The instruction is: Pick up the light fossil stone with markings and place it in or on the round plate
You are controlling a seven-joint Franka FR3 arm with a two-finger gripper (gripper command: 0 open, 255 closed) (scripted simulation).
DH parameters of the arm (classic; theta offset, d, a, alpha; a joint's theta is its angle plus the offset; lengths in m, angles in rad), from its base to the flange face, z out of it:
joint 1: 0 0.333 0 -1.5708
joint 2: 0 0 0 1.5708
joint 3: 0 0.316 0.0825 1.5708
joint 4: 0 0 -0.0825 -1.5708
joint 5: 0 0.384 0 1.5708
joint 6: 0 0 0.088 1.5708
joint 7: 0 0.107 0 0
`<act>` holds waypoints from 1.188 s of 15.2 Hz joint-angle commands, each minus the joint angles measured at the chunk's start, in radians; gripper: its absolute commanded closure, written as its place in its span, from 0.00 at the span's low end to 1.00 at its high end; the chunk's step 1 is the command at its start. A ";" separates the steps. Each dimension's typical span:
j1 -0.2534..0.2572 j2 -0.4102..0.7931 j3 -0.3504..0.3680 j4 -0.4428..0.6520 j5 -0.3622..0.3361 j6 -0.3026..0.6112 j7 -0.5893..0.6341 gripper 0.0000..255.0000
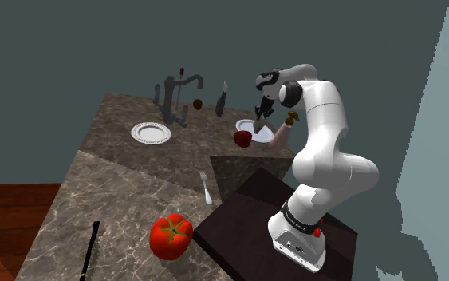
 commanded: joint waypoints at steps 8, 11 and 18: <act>-0.003 0.047 0.005 0.008 0.004 0.037 -0.001 1.00; -0.003 0.047 0.005 0.009 0.004 0.037 -0.001 1.00; -0.003 0.047 0.005 0.008 0.004 0.037 -0.001 0.00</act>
